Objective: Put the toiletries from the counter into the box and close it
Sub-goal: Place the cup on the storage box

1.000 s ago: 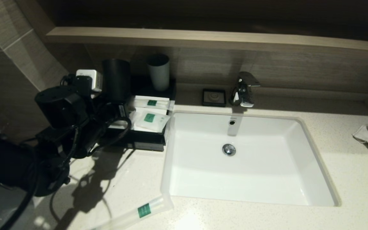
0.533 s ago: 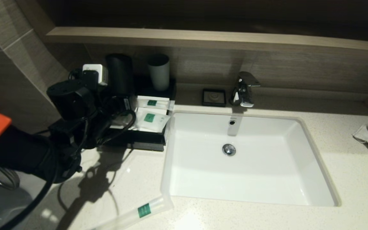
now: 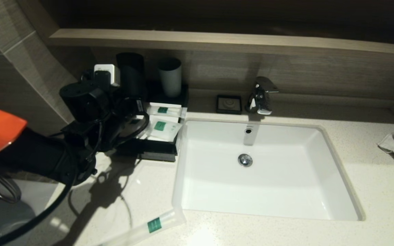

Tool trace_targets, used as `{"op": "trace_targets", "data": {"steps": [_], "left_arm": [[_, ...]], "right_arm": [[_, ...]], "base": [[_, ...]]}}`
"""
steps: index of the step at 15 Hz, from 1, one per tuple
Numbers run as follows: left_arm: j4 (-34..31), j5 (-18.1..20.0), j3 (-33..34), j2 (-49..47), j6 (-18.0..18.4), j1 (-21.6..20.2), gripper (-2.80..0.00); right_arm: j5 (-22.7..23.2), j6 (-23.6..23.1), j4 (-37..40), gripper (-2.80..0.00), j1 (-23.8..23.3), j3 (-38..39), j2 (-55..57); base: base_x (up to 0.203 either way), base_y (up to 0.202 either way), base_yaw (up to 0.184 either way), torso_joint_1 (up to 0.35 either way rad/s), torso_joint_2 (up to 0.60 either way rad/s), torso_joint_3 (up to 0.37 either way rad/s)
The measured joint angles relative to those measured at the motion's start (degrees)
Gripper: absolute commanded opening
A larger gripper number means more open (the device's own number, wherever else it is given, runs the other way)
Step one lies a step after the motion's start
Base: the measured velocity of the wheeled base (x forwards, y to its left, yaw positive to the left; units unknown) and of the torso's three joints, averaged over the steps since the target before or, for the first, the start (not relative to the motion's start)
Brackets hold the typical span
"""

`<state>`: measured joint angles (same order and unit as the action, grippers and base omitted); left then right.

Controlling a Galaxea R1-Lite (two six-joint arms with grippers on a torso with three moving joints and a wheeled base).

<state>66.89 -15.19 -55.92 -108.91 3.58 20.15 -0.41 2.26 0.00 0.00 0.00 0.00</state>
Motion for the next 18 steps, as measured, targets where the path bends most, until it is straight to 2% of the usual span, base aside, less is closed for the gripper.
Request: {"op": "trace_targets", "data": {"steps": [18], "left_arm": [[-1.23,-0.38,-7.32,-5.03,0.00,-0.37,-2.80]], "right_arm": [[-0.01,-0.02,0.00,-2.80,0.00,0.00,0.00]], "base": [[0.000,0.000,0.000,0.000,0.00,0.000]]}}
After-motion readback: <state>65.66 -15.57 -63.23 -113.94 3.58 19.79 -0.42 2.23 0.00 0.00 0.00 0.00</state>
